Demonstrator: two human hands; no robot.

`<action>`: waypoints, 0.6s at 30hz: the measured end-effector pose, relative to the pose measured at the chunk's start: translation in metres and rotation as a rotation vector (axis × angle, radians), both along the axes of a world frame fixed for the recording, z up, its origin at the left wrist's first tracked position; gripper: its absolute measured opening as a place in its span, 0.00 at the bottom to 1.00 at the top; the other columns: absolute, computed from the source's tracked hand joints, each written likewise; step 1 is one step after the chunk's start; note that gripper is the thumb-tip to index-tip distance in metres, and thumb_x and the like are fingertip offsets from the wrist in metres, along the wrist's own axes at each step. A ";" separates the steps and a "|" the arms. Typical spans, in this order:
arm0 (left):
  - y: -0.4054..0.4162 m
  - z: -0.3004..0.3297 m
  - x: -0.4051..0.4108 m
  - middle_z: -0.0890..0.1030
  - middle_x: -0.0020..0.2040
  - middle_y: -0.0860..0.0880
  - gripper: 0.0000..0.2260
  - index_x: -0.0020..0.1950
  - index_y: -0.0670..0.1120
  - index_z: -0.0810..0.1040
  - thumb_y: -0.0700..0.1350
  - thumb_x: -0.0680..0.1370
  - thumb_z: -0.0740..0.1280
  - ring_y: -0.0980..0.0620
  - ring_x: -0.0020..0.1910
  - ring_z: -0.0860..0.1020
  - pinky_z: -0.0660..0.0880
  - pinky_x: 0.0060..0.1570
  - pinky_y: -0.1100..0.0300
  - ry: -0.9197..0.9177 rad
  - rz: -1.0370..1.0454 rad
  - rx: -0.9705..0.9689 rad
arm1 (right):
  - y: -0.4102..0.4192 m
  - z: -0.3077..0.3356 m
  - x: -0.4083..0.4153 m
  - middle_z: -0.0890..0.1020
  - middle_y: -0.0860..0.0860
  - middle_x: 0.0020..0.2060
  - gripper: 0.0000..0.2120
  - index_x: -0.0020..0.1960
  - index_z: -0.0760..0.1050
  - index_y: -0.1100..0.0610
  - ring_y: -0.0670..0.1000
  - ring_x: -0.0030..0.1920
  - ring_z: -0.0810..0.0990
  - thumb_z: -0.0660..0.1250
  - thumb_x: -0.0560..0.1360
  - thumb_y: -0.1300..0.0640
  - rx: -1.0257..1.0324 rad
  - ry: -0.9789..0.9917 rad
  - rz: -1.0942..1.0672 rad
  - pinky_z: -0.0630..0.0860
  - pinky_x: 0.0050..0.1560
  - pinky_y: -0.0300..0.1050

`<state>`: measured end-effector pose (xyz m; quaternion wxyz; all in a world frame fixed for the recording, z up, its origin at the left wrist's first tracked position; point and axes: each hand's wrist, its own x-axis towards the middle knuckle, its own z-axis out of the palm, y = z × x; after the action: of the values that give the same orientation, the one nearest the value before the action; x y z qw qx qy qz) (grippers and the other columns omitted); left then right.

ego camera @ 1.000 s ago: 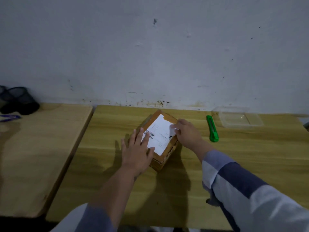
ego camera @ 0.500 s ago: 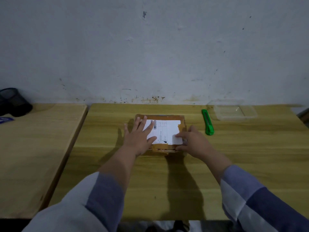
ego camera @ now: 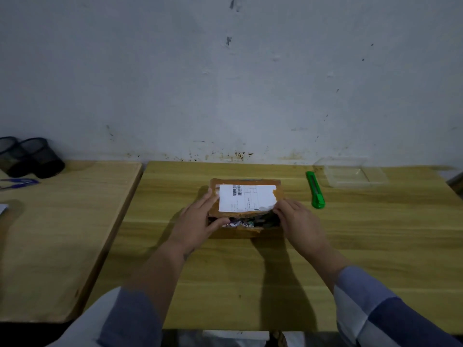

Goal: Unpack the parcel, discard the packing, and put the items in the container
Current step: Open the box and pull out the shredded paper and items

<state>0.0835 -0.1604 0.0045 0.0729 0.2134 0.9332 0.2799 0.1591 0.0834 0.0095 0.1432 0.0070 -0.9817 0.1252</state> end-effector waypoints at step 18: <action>0.050 0.031 -0.098 0.80 0.59 0.53 0.29 0.76 0.59 0.57 0.49 0.79 0.65 0.54 0.50 0.80 0.75 0.38 0.60 0.246 0.363 0.284 | 0.020 0.036 -0.131 0.76 0.57 0.54 0.23 0.73 0.64 0.49 0.55 0.45 0.77 0.59 0.79 0.61 -0.445 0.302 -0.170 0.75 0.43 0.50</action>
<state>-0.0147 -0.1105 0.0352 -0.1231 0.0829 0.9093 0.3887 0.0281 0.1032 0.0452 0.2958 -0.0883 -0.8947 0.3229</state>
